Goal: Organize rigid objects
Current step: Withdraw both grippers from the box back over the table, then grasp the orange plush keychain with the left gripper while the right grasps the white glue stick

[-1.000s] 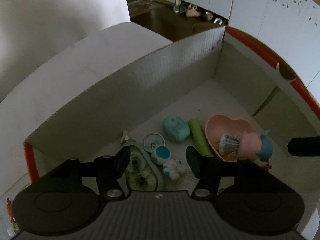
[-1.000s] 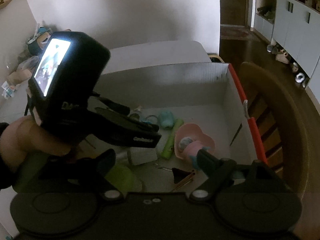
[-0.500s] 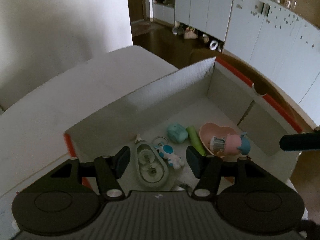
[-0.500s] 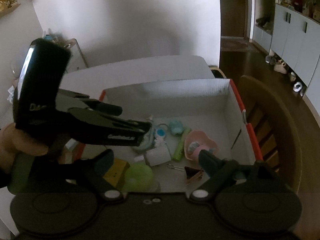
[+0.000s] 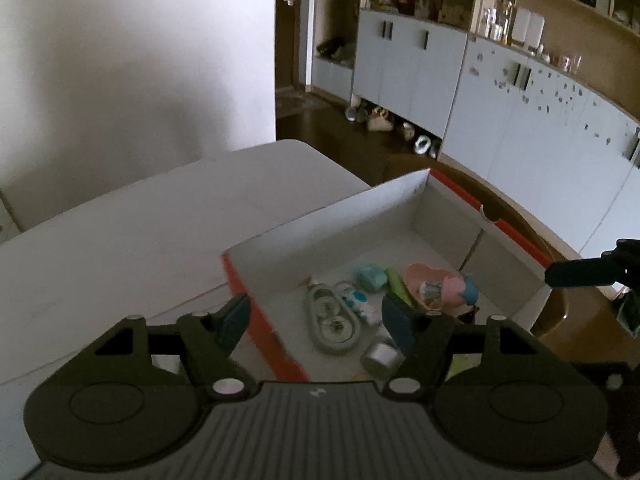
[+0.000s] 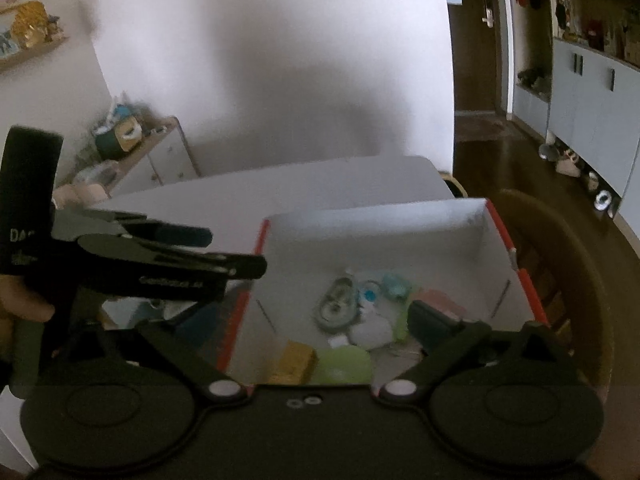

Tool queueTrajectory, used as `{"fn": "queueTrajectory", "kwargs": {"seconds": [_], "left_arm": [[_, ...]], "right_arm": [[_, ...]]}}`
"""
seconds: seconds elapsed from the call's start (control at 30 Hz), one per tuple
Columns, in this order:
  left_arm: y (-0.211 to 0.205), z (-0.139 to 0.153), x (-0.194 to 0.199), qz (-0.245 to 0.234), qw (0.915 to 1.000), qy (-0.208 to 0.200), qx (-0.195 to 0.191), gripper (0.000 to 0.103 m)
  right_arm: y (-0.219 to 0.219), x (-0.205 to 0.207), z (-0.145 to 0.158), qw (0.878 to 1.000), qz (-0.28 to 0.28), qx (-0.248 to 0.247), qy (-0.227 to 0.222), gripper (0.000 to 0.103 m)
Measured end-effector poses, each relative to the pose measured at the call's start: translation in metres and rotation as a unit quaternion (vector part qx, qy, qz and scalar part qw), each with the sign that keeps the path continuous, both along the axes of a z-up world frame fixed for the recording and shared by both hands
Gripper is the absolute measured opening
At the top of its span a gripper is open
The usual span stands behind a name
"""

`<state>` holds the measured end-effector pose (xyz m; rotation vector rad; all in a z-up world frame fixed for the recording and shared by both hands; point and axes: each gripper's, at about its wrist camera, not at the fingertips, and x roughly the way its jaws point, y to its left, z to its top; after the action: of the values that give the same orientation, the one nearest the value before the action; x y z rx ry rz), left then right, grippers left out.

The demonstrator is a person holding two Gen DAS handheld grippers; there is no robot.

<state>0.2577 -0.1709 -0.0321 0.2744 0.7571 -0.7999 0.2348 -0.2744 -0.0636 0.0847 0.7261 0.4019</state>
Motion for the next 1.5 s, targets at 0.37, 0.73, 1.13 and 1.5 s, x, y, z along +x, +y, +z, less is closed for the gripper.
{"fn": "queueTrajectory", "kwargs": {"seconds": [0.37, 0.73, 1.13, 1.5], "left_arm": [[0.081, 0.002, 0.01, 0.033, 0.9991, -0.022, -0.013, 0.084], [0.171, -0.017, 0.05, 0.077, 0.9968, -0.018, -0.004, 0.084], [0.212, -0.045, 0.101, 0.107, 0.9942, -0.005, 0.001, 0.084], [0.201, -0.084, 0.141, 0.095, 0.9938, 0.056, 0.016, 0.084]], "right_arm": [[0.068, -0.016, 0.001, 0.999, 0.022, 0.017, -0.019, 0.103], [0.15, -0.02, -0.023, 0.999, 0.05, -0.003, 0.001, 0.103], [0.217, 0.012, -0.059, 0.995, 0.079, -0.062, 0.002, 0.1], [0.253, 0.061, -0.102, 0.977, 0.15, -0.152, 0.022, 0.091]]}}
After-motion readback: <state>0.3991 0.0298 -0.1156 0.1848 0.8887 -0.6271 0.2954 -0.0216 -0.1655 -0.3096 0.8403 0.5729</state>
